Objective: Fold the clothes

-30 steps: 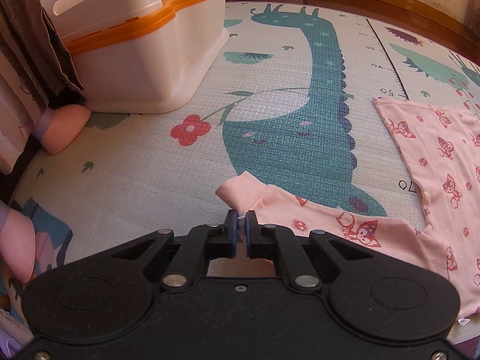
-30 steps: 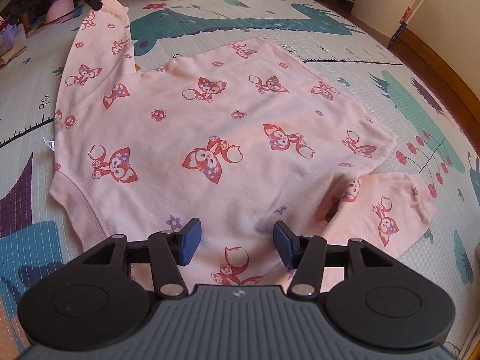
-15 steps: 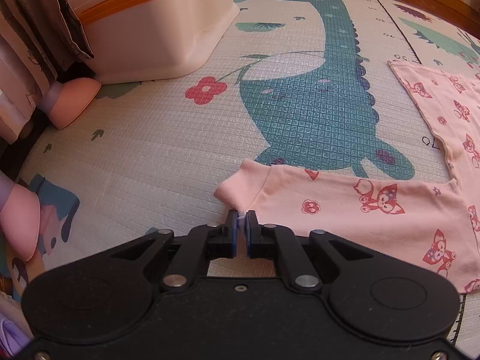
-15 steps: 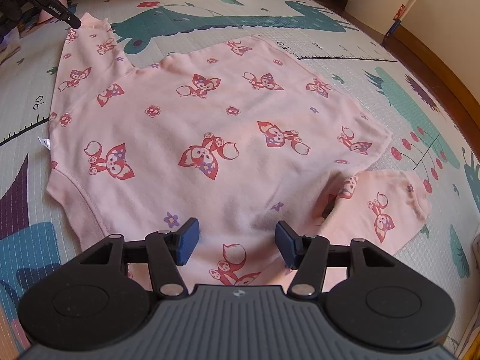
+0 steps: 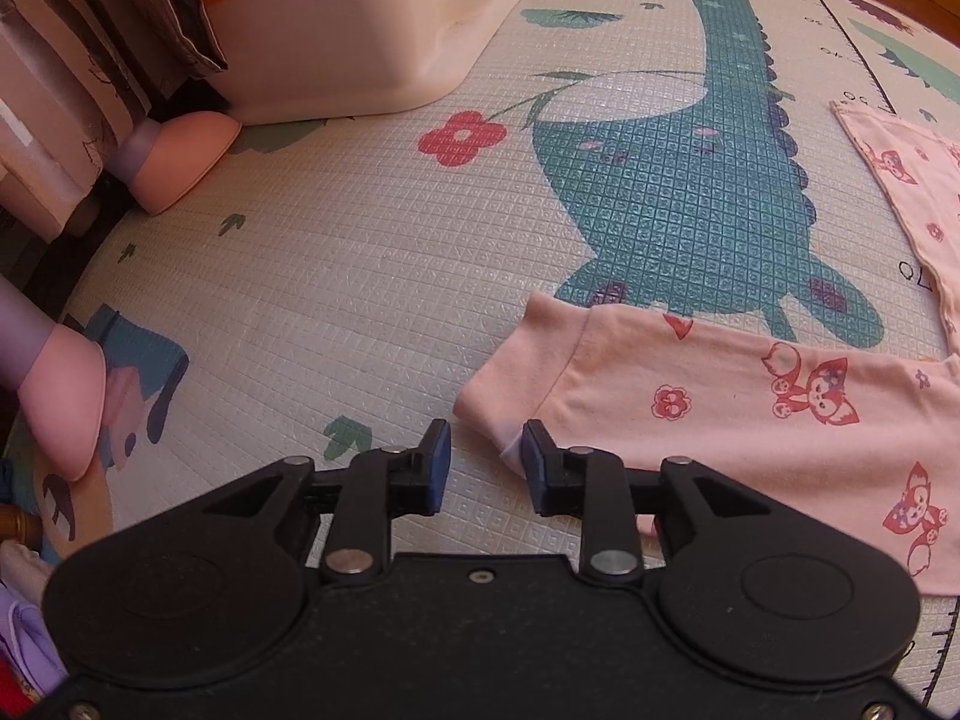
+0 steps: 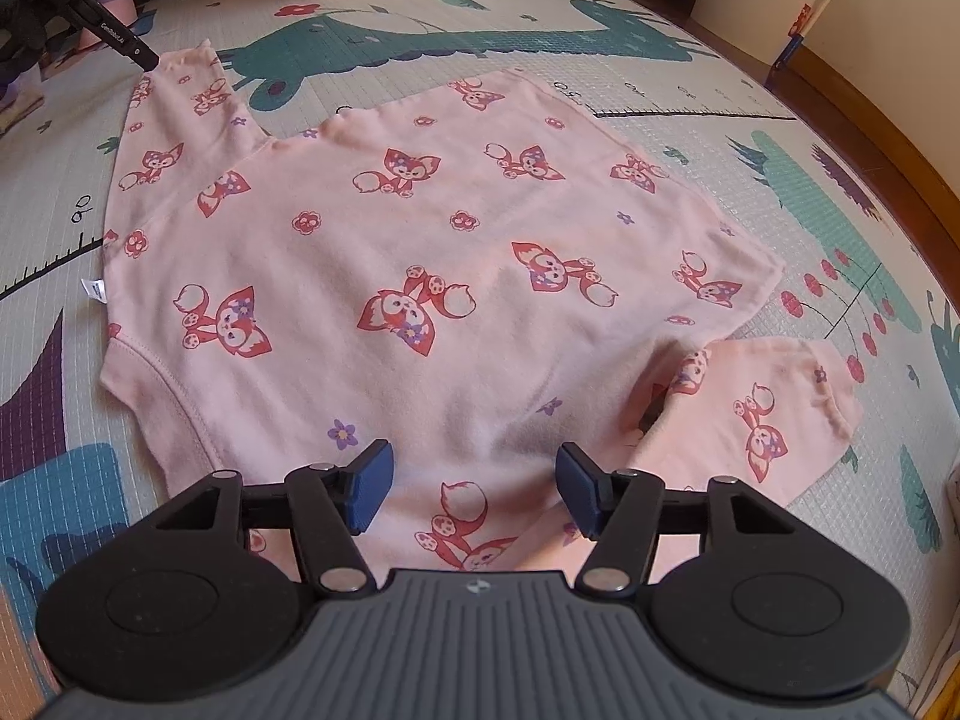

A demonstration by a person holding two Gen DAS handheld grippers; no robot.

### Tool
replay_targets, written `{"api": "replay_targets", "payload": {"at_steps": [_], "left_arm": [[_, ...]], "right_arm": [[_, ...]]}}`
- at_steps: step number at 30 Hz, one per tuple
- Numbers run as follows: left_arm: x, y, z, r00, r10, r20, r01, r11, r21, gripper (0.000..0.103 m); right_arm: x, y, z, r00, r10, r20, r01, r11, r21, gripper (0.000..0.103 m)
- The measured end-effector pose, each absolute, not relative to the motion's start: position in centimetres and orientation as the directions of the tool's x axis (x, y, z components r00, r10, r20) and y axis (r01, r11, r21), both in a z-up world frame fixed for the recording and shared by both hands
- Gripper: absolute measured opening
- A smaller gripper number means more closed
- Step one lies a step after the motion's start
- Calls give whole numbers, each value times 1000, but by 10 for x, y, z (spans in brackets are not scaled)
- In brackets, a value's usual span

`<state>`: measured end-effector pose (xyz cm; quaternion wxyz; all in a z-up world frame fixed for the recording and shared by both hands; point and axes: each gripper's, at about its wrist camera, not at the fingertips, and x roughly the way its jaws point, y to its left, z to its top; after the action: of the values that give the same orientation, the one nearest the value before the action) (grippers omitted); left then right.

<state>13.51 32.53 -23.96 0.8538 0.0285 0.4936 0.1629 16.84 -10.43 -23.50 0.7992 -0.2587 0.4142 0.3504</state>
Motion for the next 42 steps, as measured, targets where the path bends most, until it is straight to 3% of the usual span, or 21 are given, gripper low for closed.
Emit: {"api": "replay_targets", "payload": {"at_steps": [5, 9, 12, 18, 21, 28, 38, 42], "left_arm": [[141, 307, -224, 535, 334, -776, -223, 942, 252, 28], [150, 275, -218, 599, 281, -750, -106, 956, 274, 28], [153, 236, -215, 629, 167, -759, 36, 969, 243, 28], [145, 141, -214, 577, -180, -796, 408, 909, 89, 28], [137, 101, -219, 518, -295, -803, 518, 855, 21, 28], [125, 25, -233, 422, -440, -793, 678, 734, -46, 28], [123, -14, -251, 372, -454, -810, 741, 670, -35, 28], [124, -12, -254, 367, -446, -816, 731, 681, -43, 28]], "right_arm": [[173, -145, -191, 443, 516, -733, -743, 669, 22, 59], [206, -190, -181, 528, 481, -701, -577, 808, 120, 58], [236, -226, -195, 568, 400, -719, -382, 902, 200, 45], [278, -271, -242, 552, 299, -779, -90, 950, 300, 43], [293, -285, -258, 545, 289, -787, -9, 941, 339, 44], [321, -293, -260, 575, 269, -772, 29, 937, 348, 45], [342, -278, -258, 586, 272, -763, -24, 947, 319, 44], [345, -261, -260, 583, 226, -781, -58, 970, 238, 29]]}}
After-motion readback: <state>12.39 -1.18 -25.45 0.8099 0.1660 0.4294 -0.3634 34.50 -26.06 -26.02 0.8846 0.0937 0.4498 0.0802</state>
